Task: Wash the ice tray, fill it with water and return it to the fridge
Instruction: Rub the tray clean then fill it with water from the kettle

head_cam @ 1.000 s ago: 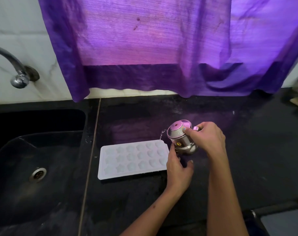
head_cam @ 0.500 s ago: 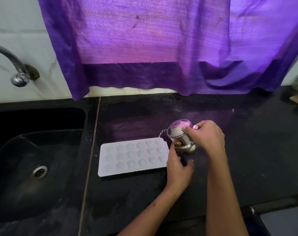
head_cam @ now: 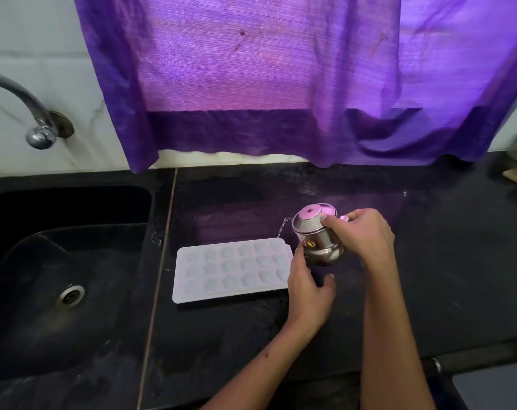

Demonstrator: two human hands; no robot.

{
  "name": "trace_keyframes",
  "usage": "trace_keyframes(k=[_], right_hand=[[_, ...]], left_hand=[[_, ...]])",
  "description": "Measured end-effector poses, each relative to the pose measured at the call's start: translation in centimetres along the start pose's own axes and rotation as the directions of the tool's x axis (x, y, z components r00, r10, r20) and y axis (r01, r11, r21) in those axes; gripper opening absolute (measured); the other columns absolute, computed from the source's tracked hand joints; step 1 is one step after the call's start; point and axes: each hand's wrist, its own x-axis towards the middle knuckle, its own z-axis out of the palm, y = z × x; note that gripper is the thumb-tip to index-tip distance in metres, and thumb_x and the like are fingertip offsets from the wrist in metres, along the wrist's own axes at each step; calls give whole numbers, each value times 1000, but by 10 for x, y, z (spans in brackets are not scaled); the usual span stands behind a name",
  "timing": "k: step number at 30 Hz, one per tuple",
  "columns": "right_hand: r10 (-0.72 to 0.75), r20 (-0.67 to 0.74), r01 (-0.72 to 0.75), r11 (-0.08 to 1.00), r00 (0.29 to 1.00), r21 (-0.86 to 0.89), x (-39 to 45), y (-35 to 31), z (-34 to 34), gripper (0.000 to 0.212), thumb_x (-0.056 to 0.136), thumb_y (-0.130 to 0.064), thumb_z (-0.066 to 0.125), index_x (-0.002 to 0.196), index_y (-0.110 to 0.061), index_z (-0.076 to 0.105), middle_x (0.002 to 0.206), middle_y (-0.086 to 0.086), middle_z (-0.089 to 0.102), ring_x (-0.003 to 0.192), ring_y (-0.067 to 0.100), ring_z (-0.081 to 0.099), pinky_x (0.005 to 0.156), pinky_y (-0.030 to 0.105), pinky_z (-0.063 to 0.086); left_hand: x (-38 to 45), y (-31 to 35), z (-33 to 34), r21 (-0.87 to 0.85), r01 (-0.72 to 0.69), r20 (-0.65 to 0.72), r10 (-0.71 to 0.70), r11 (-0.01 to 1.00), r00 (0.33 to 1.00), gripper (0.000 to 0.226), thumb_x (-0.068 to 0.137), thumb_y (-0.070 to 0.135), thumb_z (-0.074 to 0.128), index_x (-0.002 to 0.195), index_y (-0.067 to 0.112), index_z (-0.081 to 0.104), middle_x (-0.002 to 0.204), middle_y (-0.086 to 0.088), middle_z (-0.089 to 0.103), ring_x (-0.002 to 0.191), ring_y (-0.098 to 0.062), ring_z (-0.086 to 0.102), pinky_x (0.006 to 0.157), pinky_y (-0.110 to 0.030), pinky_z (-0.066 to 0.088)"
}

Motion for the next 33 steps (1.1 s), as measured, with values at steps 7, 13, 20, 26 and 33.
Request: trace_keyframes(k=[7,13,20,26,33], right_hand=[[-28,-13,28,998,1000,65,-4,-11,0,29,76,-42,64,70,-14,65,77,4,68,83,28,62,68,30,41],[-69,-2,69,997,998,18,-10,-21,7,28,77,-39,63,73,-12,67,70,1,65,76,26,60,60,29,37],[-94,10,94,995,996,-40,-12,-27,12,28,76,-39,62,72,-12,67,70,4,65,75,28,60,61,29,38],[-87,2,87,995,996,-50,-14,-29,13,28,77,-38,63,76,-10,69,72,4,65,73,25,59,61,29,40],[-72,3,72,997,997,-33,-13,-27,14,30,77,-40,64,75,-10,69,70,3,64,73,24,59,61,29,40]], left_hand=[[1,4,-5,33,-11,-42,12,999,999,77,70,18,60,142,22,34,127,3,57,111,-7,56,97,-28,46],[1,4,-11,6,-8,-54,8,1000,999,73,72,7,62,137,27,35,116,13,56,102,0,56,88,-11,43],[1,2,-15,-12,1,-65,-2,1000,998,72,74,3,63,131,36,33,109,30,48,96,17,50,85,-2,37],[0,3,-15,-4,9,-59,-9,1000,998,75,74,3,63,125,45,29,110,31,48,100,17,49,88,-5,37],[-1,4,-16,-4,-7,-62,7,1000,998,71,75,-3,63,125,37,32,104,32,45,91,27,46,79,3,34]])
